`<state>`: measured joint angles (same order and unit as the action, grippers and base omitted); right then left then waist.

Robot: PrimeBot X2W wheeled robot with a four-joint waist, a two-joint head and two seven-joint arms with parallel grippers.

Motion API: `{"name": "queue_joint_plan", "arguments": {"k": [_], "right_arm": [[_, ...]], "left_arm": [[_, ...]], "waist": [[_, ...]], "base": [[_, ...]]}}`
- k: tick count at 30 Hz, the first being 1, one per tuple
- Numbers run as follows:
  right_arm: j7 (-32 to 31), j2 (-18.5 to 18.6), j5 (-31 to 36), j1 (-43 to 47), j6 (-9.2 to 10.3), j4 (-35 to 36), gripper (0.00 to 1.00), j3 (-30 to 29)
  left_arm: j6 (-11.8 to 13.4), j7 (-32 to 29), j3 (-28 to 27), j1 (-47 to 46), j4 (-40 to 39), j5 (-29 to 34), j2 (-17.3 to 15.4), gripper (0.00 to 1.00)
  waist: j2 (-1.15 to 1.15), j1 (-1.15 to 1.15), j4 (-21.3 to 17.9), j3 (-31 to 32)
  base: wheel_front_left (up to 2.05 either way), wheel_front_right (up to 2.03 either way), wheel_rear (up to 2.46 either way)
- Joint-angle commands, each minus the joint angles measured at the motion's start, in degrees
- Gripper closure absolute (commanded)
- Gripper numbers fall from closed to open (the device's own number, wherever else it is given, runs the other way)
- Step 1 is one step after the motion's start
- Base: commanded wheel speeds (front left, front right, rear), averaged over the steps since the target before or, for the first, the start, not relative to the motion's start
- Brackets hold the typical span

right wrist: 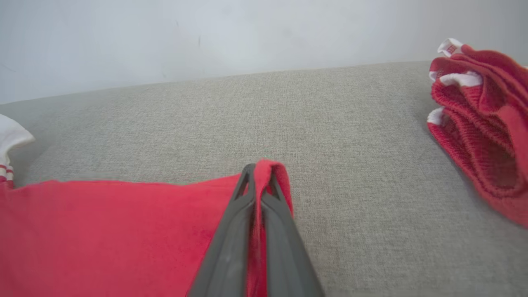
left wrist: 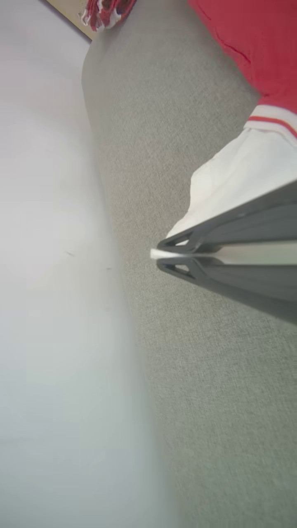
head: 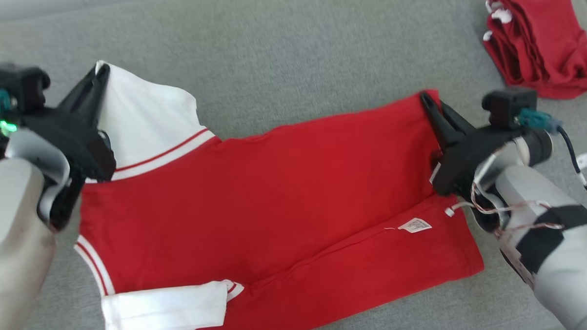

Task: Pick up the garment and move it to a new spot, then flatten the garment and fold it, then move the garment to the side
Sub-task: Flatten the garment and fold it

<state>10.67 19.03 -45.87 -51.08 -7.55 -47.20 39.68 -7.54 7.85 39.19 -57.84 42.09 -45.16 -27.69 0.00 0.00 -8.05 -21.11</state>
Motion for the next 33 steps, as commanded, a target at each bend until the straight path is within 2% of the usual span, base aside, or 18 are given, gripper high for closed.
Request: {"name": "queue_joint_plan", "arguments": {"k": [1,4,9,13,14,15,20,28,33], "right_arm": [[0.48,0.74,-0.48,1.38,0.16,0.19,1.00,0.24],[1.37,2.27,-1.95,3.35,0.16,1.09,1.00,0.04],[2.59,4.33,-4.36,6.94,0.16,3.51,1.00,-0.04],[3.37,5.52,-5.64,10.02,0.16,5.46,1.00,-0.09],[3.63,6.26,-6.10,11.75,0.16,6.43,1.00,-0.16],[3.63,6.26,-6.10,11.75,0.16,6.43,1.00,-0.16],[4.11,7.64,-8.32,16.15,0.16,8.06,1.00,-2.02],[4.45,9.61,-10.64,22.90,0.16,11.96,1.00,-5.57],[4.56,10.26,-10.65,27.21,0.16,14.39,1.00,-8.19]], "left_arm": [[0.15,0.99,-0.32,1.61,-1.04,-0.34,-0.62,1.00],[0.53,2.95,-0.67,5.25,-5.34,-1.23,-1.18,1.00],[3.13,4.82,-1.38,12.51,-14.52,-2.29,-2.55,1.00],[6.28,5.98,-2.34,20.03,-22.64,-3.09,-3.55,1.00],[8.03,6.44,-2.93,23.90,-26.79,-3.40,-3.79,1.00],[8.03,6.44,-2.93,23.90,-26.79,-3.40,-3.79,1.00],[12.49,7.14,-4.74,33.31,-35.66,-3.68,-3.43,1.00],[15.07,7.34,-7.00,43.57,-42.62,-3.18,-1.63,1.00],[15.35,7.36,-7.93,49.01,-44.26,-2.42,0.86,1.00]], "waist": [[0.00,0.00,1.37,2.09],[0.00,0.00,2.71,3.29],[0.00,0.00,4.31,4.96],[0.00,0.00,5.10,6.49],[0.00,0.00,5.47,7.27],[0.00,0.00,5.47,7.27],[0.00,0.00,6.60,8.66],[0.00,0.00,8.02,9.74],[0.00,0.00,8.11,10.04]], "base": [[0.00,0.00,0.00],[0.00,0.00,0.00],[0.00,0.00,0.00],[0.00,0.00,0.00],[0.00,0.00,0.00],[0.00,0.00,0.00],[0.00,0.00,0.00],[0.00,0.00,0.00],[0.00,0.00,0.00]]}}
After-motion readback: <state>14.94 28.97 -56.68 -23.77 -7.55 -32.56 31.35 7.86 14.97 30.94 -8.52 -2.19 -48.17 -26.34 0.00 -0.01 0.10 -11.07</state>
